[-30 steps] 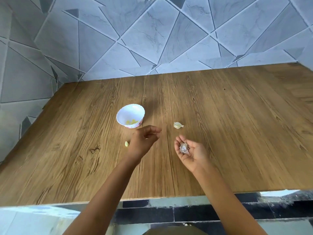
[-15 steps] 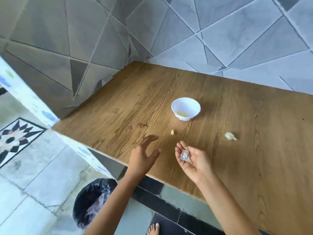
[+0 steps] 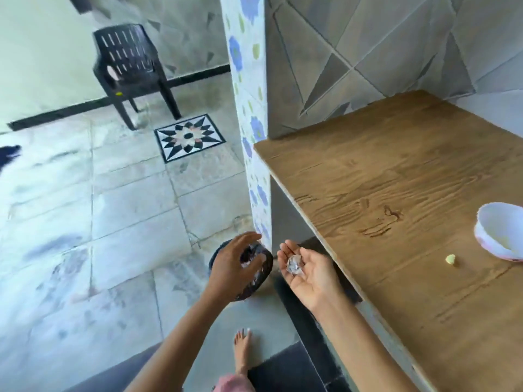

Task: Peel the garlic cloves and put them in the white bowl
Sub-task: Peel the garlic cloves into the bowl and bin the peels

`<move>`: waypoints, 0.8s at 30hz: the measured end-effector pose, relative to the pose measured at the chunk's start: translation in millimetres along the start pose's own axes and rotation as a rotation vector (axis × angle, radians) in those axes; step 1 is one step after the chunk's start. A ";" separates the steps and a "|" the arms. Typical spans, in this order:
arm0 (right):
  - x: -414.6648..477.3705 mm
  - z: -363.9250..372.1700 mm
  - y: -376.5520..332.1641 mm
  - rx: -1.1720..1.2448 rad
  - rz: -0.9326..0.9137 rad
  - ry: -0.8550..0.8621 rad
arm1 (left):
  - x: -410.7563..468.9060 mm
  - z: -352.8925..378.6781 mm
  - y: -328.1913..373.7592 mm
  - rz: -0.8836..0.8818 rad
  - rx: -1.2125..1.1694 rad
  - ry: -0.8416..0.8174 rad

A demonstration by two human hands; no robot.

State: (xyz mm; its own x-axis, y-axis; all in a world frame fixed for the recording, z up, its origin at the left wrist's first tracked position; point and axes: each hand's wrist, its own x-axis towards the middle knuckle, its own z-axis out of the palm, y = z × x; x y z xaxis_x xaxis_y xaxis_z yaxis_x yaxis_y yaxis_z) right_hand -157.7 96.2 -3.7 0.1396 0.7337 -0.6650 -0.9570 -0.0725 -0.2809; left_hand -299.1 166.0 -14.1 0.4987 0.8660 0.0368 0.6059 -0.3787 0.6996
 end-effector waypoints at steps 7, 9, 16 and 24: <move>123.3 40.0 58.7 -0.102 0.097 0.109 | 39.3 -30.2 -94.1 -0.192 -0.054 0.002; 169.7 45.8 76.9 -0.076 0.114 0.145 | 64.2 -33.4 -131.6 -0.239 -0.073 -0.028; 351.3 18.3 129.4 -0.121 0.118 0.359 | 145.1 21.1 -291.8 -0.544 -0.261 -0.026; 562.6 -81.1 187.3 -0.349 0.147 0.490 | 198.3 187.0 -479.6 -0.722 -0.318 -0.090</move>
State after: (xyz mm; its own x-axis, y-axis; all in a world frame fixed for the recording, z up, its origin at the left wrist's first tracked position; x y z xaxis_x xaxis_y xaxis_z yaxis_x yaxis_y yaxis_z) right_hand -237.8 440.6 -486.6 0.1919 0.3097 -0.9312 -0.8472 -0.4267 -0.3165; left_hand -374.9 458.3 -475.8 0.1070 0.8269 -0.5520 0.5990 0.3895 0.6996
